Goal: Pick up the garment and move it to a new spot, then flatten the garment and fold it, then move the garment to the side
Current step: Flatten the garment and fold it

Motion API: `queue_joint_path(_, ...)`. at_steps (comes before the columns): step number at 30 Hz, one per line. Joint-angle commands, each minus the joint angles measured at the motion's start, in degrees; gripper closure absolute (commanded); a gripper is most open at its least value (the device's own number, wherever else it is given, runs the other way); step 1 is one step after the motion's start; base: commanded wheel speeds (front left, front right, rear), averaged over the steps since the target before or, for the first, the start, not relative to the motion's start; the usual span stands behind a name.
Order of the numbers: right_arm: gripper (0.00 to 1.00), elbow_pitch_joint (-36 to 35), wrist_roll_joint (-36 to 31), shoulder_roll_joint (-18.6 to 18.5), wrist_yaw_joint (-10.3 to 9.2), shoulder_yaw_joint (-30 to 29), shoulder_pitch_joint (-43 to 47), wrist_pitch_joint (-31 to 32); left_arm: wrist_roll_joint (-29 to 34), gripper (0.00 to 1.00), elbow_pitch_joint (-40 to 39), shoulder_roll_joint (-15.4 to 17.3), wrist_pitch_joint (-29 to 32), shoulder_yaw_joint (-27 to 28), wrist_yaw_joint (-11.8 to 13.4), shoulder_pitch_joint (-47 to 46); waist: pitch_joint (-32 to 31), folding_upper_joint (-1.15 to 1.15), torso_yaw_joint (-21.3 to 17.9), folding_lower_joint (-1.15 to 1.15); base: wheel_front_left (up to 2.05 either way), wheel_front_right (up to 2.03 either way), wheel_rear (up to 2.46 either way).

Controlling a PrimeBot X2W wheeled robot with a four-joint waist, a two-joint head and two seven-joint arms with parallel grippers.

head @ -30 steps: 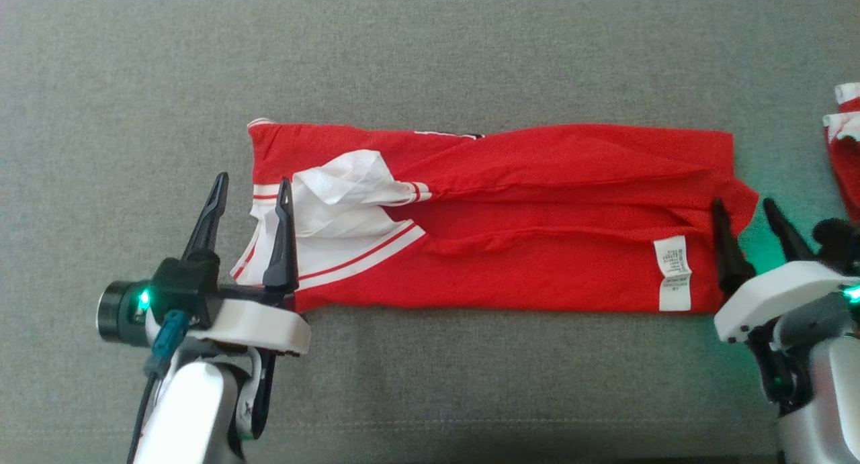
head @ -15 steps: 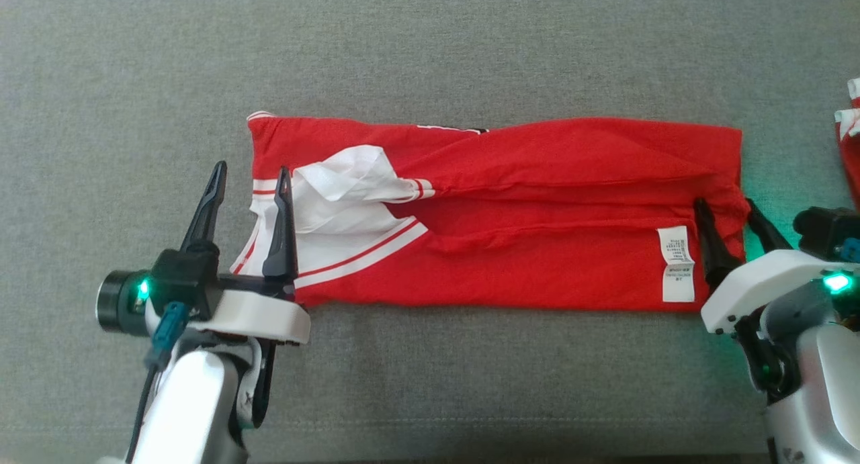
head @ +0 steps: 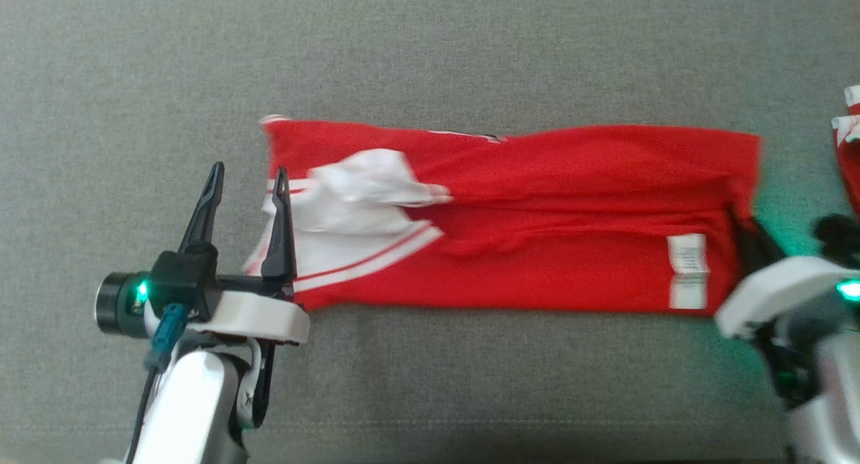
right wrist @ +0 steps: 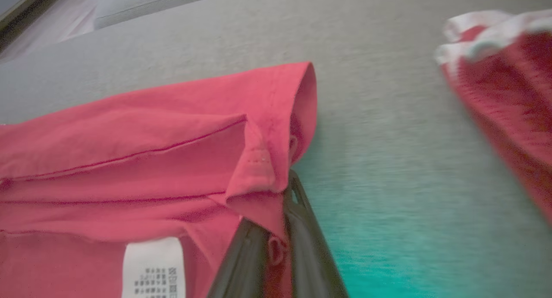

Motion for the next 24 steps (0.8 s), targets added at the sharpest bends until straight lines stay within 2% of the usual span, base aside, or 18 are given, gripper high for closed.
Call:
queue_joint_path(1,1.0,-2.53,0.31,-3.01,0.36,-1.44,1.0,-0.77,-0.49,0.0,-1.64,0.7,-0.66,1.91,0.32,-1.24,-0.46,0.0,-0.03,0.0,0.0,0.0,0.0)
queue_joint_path(7,1.0,-5.26,1.01,-6.18,0.36,-5.26,2.13,0.03,-0.86,0.0,-1.46,0.79,-0.84,2.11,0.57,-0.62,-2.05,0.0,-0.14,0.0,0.0,0.0,0.0)
queue_joint_path(11,1.0,-10.86,1.5,-5.57,0.36,-3.14,1.98,1.86,-1.15,0.0,-1.33,0.89,-0.91,2.28,0.79,0.06,-3.46,0.0,-0.33,0.0,0.0,0.0,0.0)
queue_joint_path(15,1.0,-18.66,1.67,-2.74,0.36,2.96,1.17,5.73,-1.4,0.0,-1.27,1.07,-0.96,2.32,0.9,0.71,-5.02,0.0,-0.52,0.0,0.0,0.0,0.0)
queue_joint_path(16,1.0,-18.66,1.67,-2.74,0.36,2.96,1.17,5.73,-1.4,0.0,-1.27,1.07,-0.96,2.32,0.9,0.71,-5.02,0.0,-0.52,0.0,0.0,0.0,0.0)
queue_joint_path(19,1.0,-21.97,2.62,0.11,0.36,9.35,-0.09,8.34,-1.6,0.0,-1.17,1.11,-0.96,2.15,0.89,1.12,-6.08,0.0,-0.42,0.0,0.0,0.0,0.0)
queue_joint_path(21,1.0,-21.77,4.55,2.78,0.36,16.06,-1.92,9.24,-1.71,0.0,-1.05,1.01,-0.81,1.7,0.8,1.24,-6.87,0.0,0.09,0.0,0.0,0.0,0.0)
queue_joint_path(24,1.0,-19.55,6.69,4.95,0.36,21.59,-3.95,8.23,-1.78,0.0,-1.0,0.91,-0.68,1.19,0.64,1.2,-7.21,0.0,0.83,0.0,0.0,0.0,0.0)
